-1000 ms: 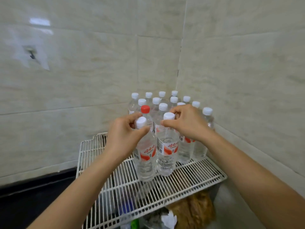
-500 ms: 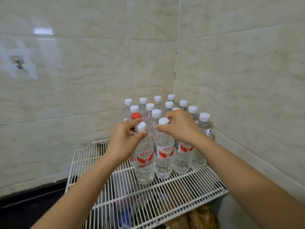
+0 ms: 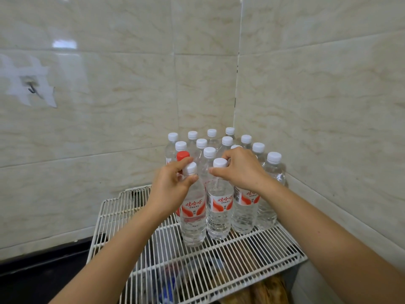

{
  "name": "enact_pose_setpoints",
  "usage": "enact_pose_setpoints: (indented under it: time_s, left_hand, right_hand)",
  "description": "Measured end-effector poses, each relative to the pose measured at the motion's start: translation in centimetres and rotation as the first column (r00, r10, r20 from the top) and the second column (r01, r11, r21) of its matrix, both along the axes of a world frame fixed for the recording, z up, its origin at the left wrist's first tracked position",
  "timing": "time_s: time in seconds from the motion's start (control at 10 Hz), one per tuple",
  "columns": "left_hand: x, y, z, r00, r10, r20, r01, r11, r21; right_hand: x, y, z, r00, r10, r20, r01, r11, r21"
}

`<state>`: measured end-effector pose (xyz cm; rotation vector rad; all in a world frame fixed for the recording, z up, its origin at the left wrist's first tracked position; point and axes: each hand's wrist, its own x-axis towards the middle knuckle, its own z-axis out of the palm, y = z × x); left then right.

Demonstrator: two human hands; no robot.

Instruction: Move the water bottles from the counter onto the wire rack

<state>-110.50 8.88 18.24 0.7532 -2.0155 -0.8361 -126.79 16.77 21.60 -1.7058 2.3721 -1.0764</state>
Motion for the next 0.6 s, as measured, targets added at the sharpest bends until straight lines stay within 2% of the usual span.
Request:
enact_pose_setpoints:
  time_s: [0.1, 0.4, 0.5, 0.6]
  left_hand:
    - [-0.4, 0.3, -0.5, 0.999, 0.017, -0.035, -0.018, 0.999, -0.032]
    - [-0.5, 0.1, -0.9, 0.999, 0.051, 0.004, -0.049, 0.980, -0.195]
    - [-0.5, 0.1, -1.2, 0.995, 0.028, -0.093, -0.040, 0.990, -0.138]
    - [-0.8, 0.0, -1.2, 0.976, 0.031, -0.217, -0.044, 0.998, -0.053]
  right_hand:
    - [-0.1, 0.3, -0.1, 1.000, -0.006, 0.011, 0.006, 1.000, 0.006]
    - [-0.3, 1.0, -0.7, 1.000, 0.021, 0.008, -0.021, 0.999, -0.031]
    - [-0.2, 1.5, -0.6, 1.000, -0.007, -0.021, 0.006, 0.999, -0.038]
    - [0.0, 2.2, -0.1, 0.996, -0.038, 0.085, 0.050, 0.990, -0.135]
